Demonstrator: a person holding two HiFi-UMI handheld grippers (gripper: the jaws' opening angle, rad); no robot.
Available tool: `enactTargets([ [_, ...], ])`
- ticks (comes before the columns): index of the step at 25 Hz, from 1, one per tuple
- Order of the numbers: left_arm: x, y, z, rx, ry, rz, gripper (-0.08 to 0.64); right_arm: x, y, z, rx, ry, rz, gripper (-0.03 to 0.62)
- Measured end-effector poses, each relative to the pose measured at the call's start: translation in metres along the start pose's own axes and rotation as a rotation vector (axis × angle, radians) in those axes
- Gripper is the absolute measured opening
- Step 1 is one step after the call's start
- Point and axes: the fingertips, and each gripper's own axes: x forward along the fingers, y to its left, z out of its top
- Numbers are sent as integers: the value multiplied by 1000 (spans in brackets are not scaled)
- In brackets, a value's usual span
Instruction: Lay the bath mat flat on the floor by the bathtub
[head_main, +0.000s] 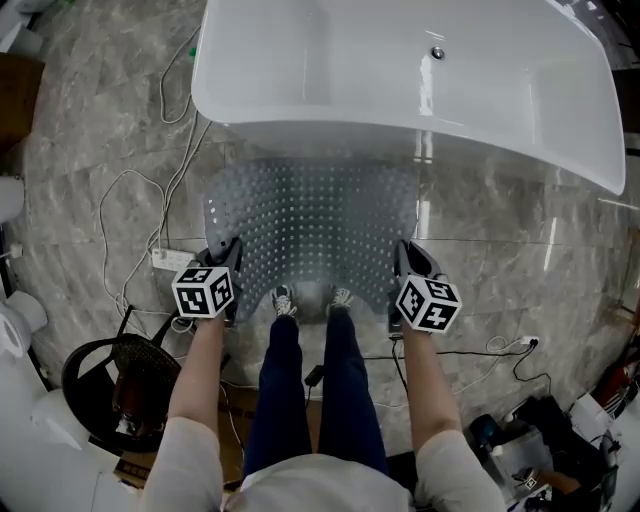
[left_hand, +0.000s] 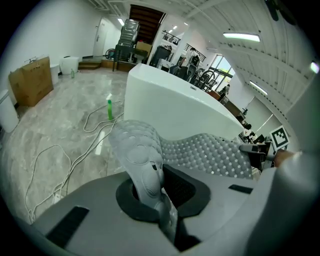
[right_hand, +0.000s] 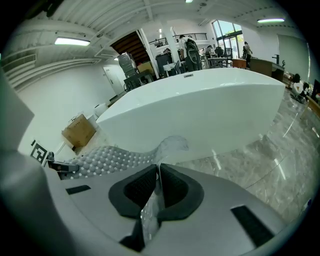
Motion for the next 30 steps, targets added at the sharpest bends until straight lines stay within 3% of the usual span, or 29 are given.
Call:
enactTargets([
  [13,86,41,-56,-26,48,31,44,83,-39,-61,-5,60,-31,40],
  [21,136,65,-72,2,49,36,44,133,-58,-87,-14,82,-53,40],
  [30,197,84,-83,-23,31,56,44,190,-89,-105,-15,90,-80,40],
])
